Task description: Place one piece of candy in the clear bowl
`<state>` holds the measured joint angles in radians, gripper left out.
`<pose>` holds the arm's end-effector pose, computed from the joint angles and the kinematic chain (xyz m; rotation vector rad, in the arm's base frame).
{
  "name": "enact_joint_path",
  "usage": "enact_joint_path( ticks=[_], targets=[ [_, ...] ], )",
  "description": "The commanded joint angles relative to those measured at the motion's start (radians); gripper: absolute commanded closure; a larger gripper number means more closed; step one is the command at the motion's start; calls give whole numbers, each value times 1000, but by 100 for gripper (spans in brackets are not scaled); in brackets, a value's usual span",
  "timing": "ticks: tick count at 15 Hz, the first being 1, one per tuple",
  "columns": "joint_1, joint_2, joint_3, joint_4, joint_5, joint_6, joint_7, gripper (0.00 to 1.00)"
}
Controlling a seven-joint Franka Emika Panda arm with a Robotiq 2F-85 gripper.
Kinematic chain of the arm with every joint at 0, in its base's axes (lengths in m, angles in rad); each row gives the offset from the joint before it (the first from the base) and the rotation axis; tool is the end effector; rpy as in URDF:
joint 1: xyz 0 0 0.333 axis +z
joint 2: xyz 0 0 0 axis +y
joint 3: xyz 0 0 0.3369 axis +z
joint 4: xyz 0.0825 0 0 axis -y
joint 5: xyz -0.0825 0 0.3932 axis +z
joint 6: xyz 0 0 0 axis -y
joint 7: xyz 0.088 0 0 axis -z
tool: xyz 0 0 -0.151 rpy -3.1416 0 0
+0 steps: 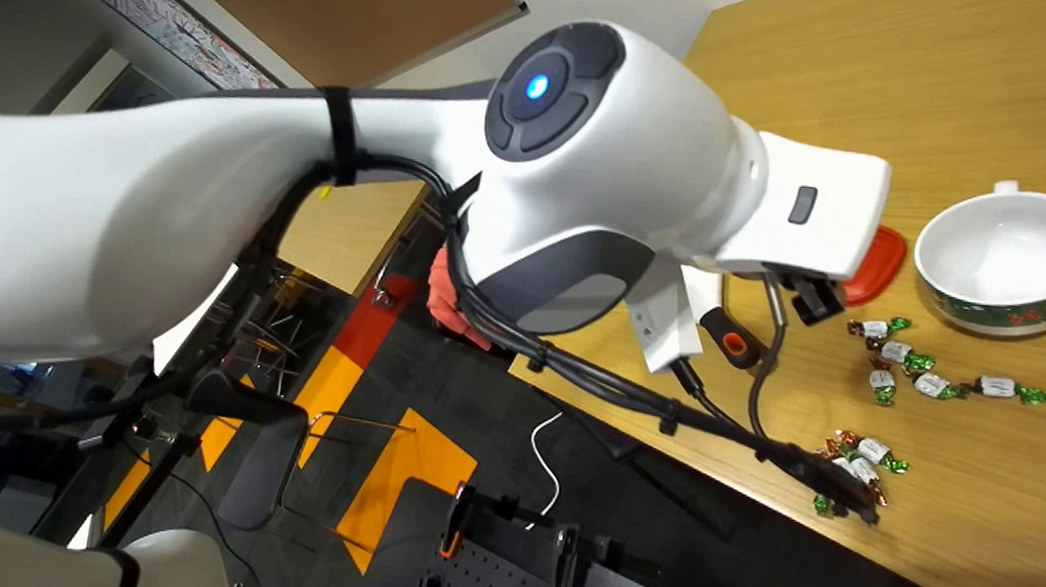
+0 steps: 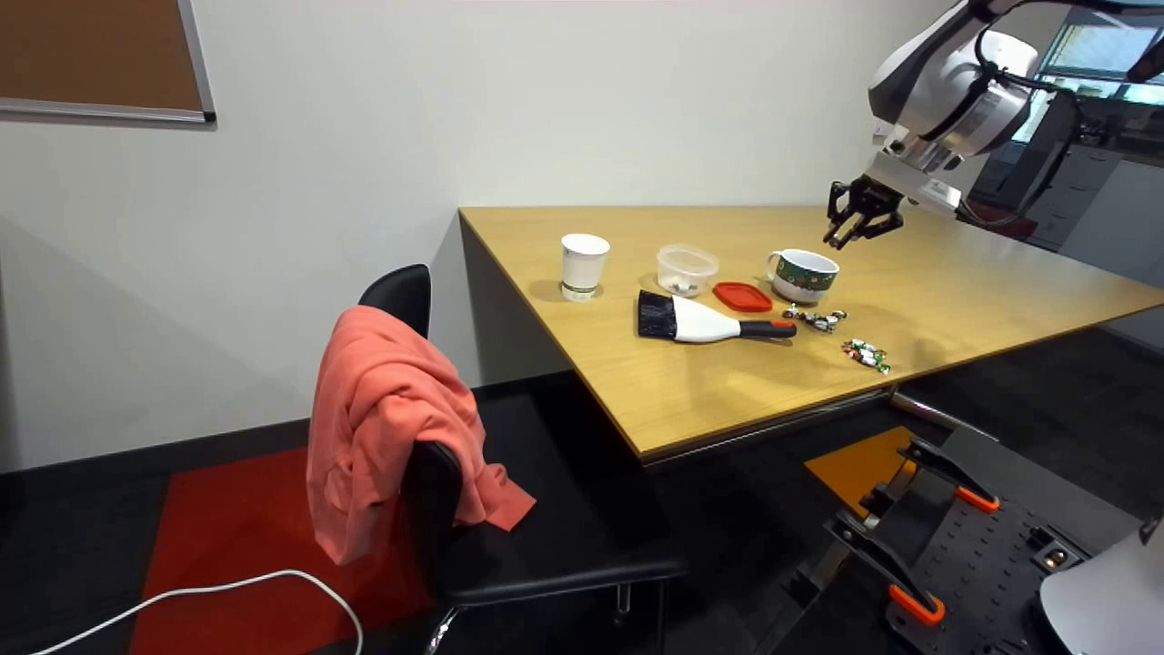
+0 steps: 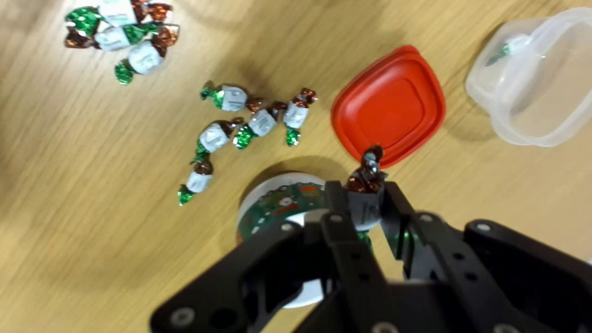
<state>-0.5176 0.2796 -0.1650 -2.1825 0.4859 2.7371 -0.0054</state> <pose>0.4655 -0.3907 0.2598 -2.5681 1.5492 -0.5046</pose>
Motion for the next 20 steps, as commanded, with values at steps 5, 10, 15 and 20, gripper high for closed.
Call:
enact_joint_path(
  ticks=[5, 10, 15, 20],
  targets=[
    [42, -6, -21, 4, 33, -8, -22, 77],
    [63, 10, -1, 16, 54, 68, -18, 94],
    [164, 82, 30, 87, -25, 223, 44, 94],
    [254, 210, -1, 228, -132, 206, 148, 94]
  ],
)
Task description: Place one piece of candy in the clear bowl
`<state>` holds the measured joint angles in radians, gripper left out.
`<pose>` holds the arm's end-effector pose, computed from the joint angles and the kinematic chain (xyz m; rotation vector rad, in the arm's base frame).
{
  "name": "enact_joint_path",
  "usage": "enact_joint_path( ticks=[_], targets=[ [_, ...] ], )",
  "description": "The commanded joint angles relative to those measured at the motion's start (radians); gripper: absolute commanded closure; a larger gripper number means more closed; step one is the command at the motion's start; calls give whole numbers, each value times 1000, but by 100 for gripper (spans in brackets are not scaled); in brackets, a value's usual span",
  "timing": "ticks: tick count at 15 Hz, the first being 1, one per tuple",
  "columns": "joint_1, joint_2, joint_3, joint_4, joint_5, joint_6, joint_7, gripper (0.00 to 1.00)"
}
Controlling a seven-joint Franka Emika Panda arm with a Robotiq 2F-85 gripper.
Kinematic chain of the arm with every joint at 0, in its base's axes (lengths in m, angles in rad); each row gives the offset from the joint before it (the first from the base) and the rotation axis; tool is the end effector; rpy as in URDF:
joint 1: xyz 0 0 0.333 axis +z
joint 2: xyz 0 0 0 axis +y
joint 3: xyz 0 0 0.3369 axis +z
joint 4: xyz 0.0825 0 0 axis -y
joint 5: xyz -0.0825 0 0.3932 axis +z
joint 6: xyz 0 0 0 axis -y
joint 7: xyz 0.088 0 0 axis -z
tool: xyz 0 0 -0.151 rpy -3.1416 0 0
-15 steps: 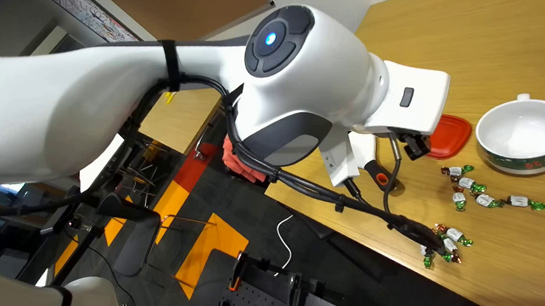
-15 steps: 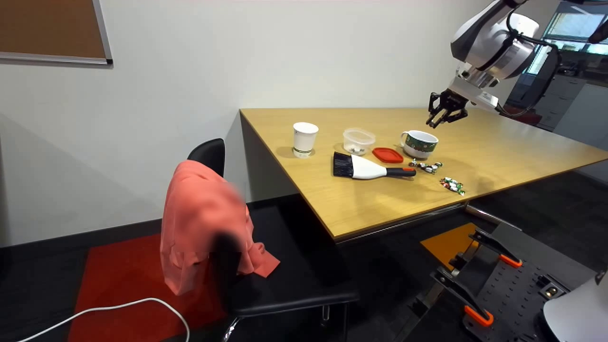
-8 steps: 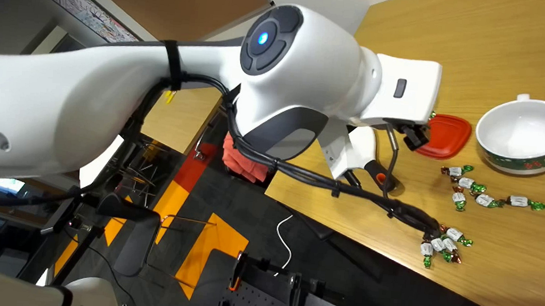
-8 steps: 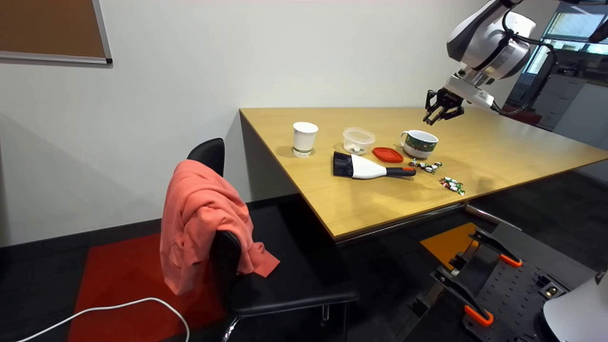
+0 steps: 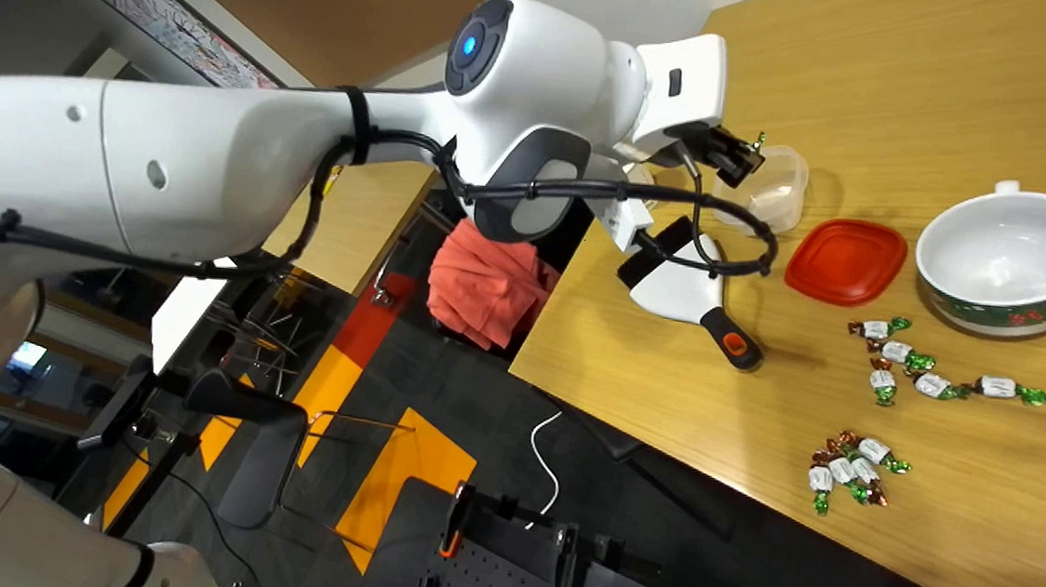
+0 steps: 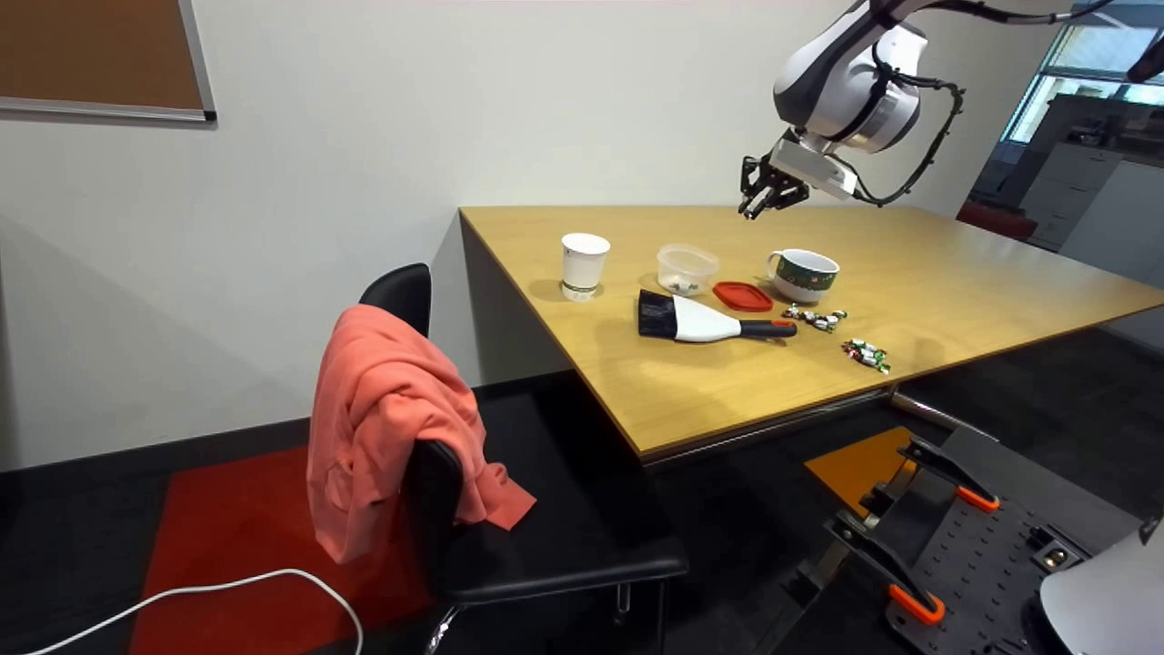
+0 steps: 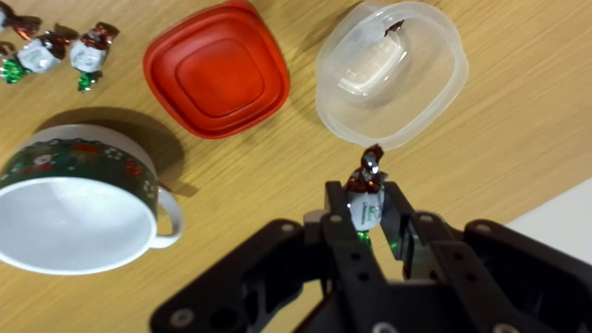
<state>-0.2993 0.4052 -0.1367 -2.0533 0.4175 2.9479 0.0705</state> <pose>0.5955 -0.2991 0.2658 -2.7237 1.2687 -0.7786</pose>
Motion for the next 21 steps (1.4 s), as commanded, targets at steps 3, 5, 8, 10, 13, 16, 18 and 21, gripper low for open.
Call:
enact_joint_path(
  ticks=[3, 5, 8, 10, 13, 16, 18, 21],
  targets=[
    [65, 159, -51, 179, -125, -28, 123, 94],
    [66, 198, -46, 224, -145, -52, 133, 94],
    [47, 236, -10, 271, -148, -105, 105, 94],
    [46, 257, -4, 298, -147, -142, 105, 94],
    [22, 268, 33, 329, -130, -202, 77, 94],
    [20, 276, 40, 353, -130, -242, 80, 44],
    [20, 278, 38, 363, -132, -254, 81, 28],
    [18, 277, 39, 367, -129, -253, 78, 5]
  ],
)
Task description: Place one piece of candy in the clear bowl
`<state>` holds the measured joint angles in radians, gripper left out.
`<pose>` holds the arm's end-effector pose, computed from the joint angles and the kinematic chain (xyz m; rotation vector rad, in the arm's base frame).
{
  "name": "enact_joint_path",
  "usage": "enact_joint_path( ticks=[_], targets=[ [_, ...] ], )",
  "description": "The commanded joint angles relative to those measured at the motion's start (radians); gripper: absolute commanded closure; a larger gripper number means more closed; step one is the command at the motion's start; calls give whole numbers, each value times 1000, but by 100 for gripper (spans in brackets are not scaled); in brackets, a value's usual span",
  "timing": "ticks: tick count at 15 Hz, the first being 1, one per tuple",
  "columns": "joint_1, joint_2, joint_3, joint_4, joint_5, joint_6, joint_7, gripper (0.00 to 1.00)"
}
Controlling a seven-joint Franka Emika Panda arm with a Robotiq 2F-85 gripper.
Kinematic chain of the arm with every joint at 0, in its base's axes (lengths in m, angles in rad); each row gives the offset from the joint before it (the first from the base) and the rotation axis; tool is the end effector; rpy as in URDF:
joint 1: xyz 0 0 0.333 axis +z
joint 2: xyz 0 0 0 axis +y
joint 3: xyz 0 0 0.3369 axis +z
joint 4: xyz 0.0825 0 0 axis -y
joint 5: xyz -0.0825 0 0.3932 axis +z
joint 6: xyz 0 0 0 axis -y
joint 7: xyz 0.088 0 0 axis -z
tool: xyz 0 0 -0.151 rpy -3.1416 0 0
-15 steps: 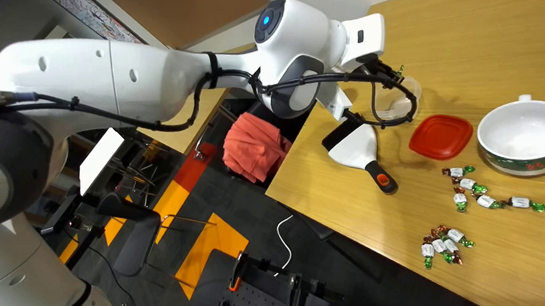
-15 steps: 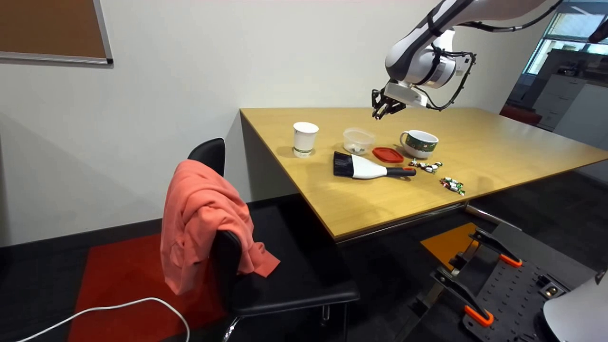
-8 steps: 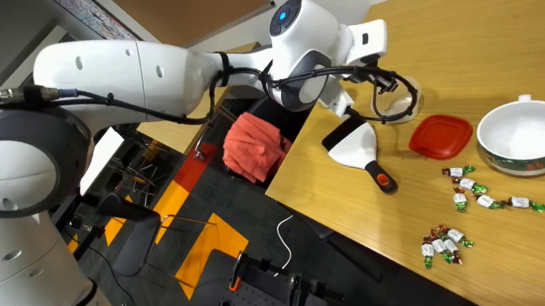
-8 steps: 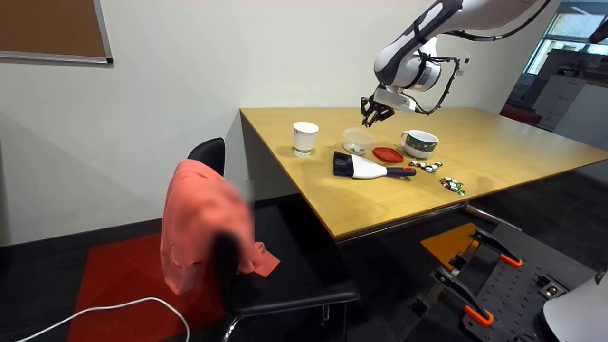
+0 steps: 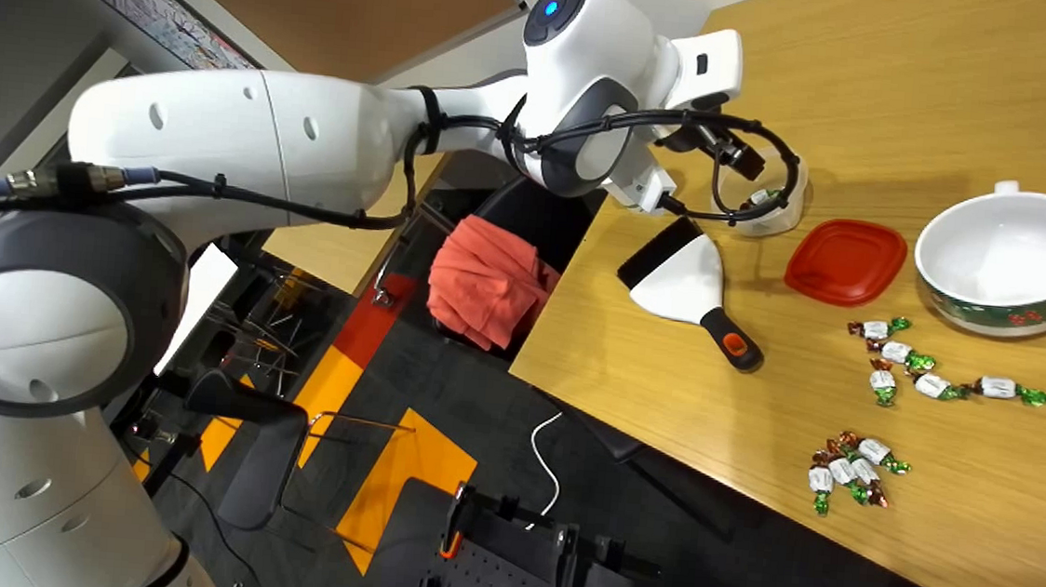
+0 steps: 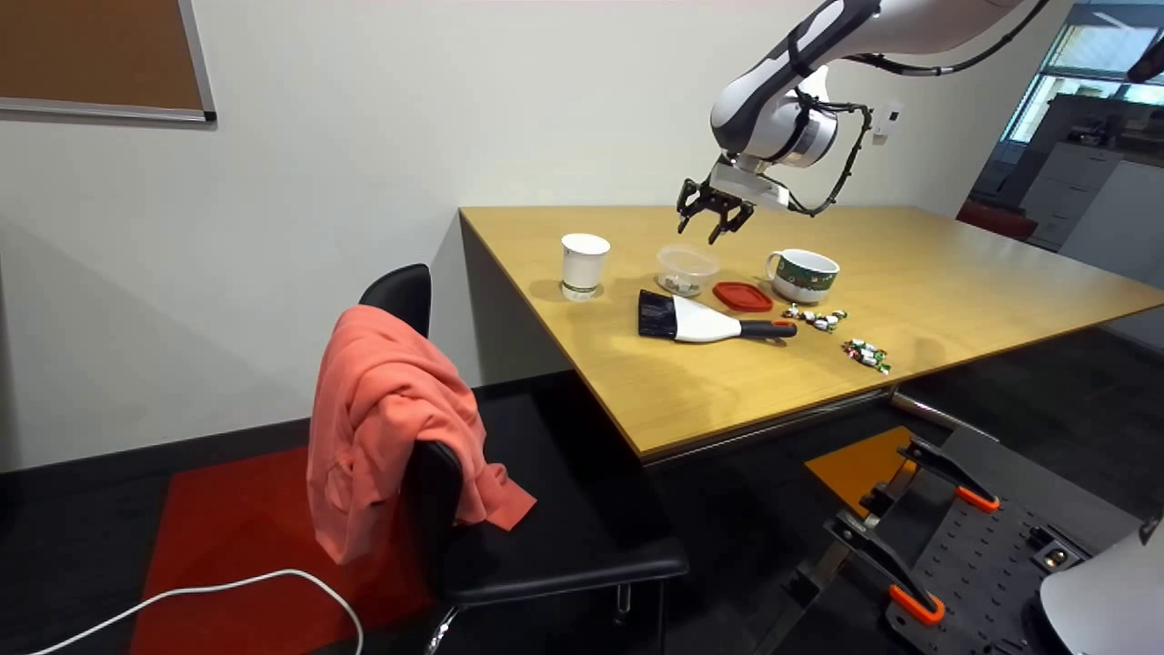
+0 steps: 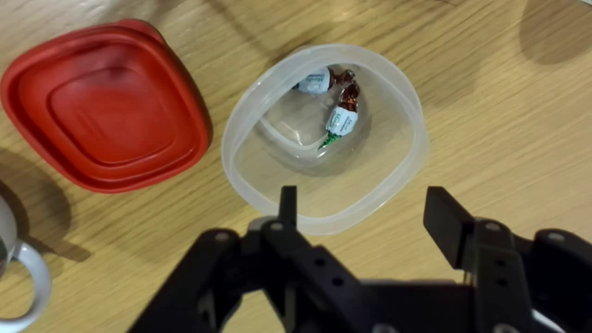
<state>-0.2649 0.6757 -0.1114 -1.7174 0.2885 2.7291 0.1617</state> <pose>0.6855 -0.2677 0.2012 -2.8281 1.1071 -0.5386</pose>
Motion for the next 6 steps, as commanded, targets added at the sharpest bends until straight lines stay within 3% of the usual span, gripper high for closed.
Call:
enact_joint_path(
  ticks=[1, 6],
  targets=[
    [-19, 6, 17, 32, 2, -33, -17, 1],
    [-5, 1, 3, 8, -4, -2, 1, 0]
  ],
)
